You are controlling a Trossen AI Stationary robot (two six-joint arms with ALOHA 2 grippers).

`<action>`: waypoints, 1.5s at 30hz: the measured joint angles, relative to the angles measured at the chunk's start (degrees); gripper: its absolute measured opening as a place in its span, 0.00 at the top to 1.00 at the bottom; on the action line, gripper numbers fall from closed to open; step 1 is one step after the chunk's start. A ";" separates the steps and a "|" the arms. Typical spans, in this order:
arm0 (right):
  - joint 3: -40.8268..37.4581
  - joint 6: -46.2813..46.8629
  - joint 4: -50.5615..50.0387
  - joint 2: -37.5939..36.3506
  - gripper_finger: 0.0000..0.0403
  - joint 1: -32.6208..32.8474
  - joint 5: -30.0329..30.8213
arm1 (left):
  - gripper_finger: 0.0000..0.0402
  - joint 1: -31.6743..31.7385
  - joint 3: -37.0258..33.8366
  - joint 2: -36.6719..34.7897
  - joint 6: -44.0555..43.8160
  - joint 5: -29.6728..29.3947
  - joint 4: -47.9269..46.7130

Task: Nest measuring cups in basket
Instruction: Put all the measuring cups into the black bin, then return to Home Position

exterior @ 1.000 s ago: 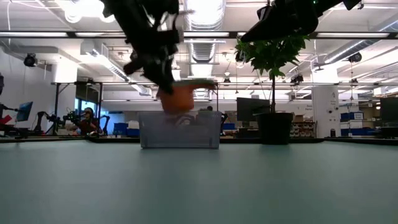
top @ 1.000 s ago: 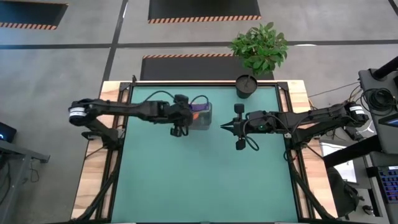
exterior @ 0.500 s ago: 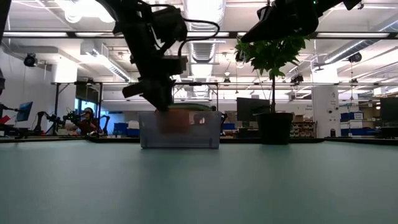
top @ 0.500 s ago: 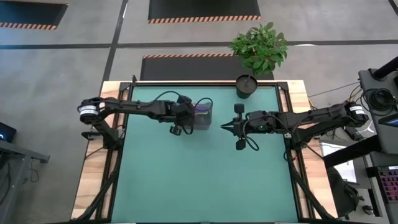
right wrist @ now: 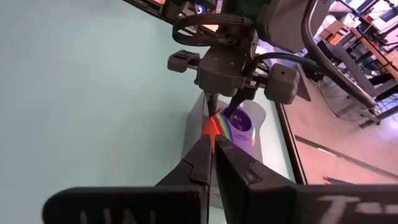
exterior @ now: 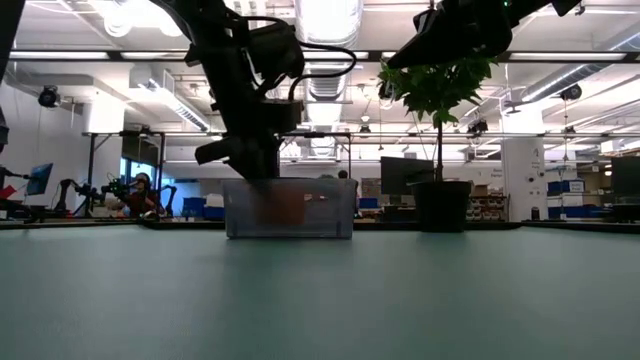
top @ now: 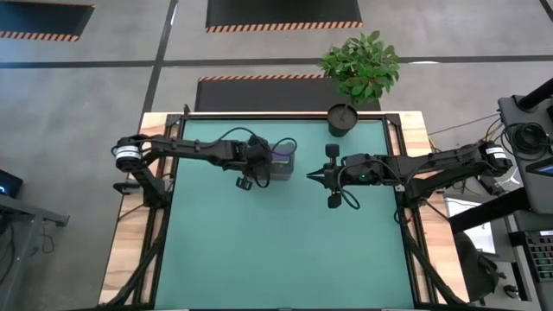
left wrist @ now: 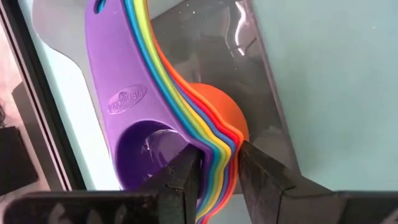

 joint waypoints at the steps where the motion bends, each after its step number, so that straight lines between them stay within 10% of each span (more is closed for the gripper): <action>1: 0.00 0.00 0.00 0.00 0.98 -0.01 0.02 | 0.80 0.08 0.00 0.00 -0.06 0.00 0.00; 45: -0.27 -1.15 0.13 -0.13 0.98 -0.01 -0.09 | 0.65 -1.14 2.99 -4.56 -7.44 1.85 -5.81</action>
